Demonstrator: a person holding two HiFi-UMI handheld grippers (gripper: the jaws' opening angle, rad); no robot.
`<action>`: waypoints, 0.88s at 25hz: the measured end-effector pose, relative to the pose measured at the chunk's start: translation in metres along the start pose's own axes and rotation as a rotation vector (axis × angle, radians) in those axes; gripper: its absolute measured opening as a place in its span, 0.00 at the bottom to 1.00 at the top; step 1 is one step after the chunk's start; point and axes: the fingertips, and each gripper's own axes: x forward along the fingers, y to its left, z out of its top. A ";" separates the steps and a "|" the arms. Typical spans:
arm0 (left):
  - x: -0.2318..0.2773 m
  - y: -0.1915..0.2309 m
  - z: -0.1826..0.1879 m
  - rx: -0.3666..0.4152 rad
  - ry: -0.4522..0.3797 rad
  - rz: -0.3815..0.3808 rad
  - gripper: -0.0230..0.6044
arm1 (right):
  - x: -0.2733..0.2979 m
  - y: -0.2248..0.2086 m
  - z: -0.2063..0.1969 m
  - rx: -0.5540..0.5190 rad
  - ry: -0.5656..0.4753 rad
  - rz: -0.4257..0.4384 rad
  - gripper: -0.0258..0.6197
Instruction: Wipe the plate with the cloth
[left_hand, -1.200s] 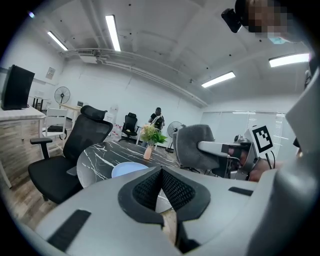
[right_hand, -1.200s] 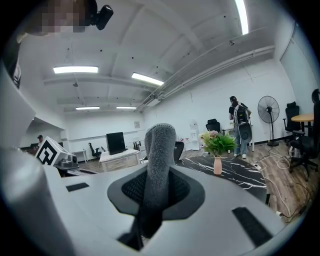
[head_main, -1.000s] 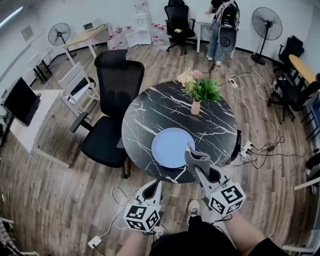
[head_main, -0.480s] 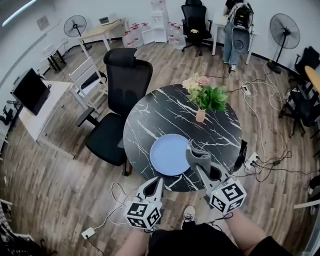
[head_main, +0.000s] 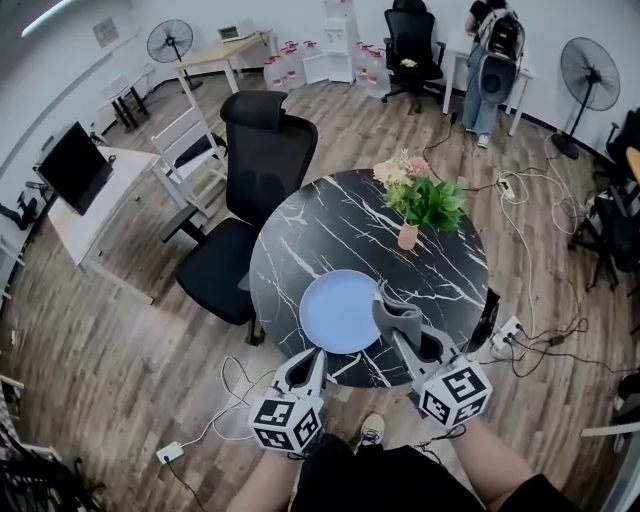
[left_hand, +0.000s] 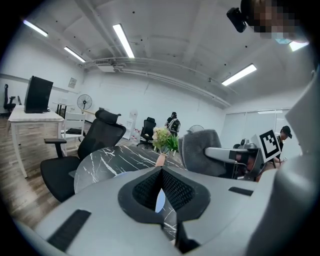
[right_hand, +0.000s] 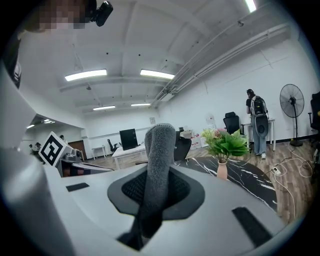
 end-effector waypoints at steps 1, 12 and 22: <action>0.001 0.000 0.000 -0.002 -0.001 0.000 0.07 | 0.000 -0.001 -0.001 0.003 0.004 -0.001 0.13; 0.017 0.029 -0.015 -0.022 0.040 0.023 0.07 | 0.016 -0.007 -0.012 0.008 0.029 -0.023 0.13; 0.053 0.087 -0.044 -0.044 0.180 0.041 0.12 | 0.063 -0.020 -0.030 0.029 0.084 -0.065 0.13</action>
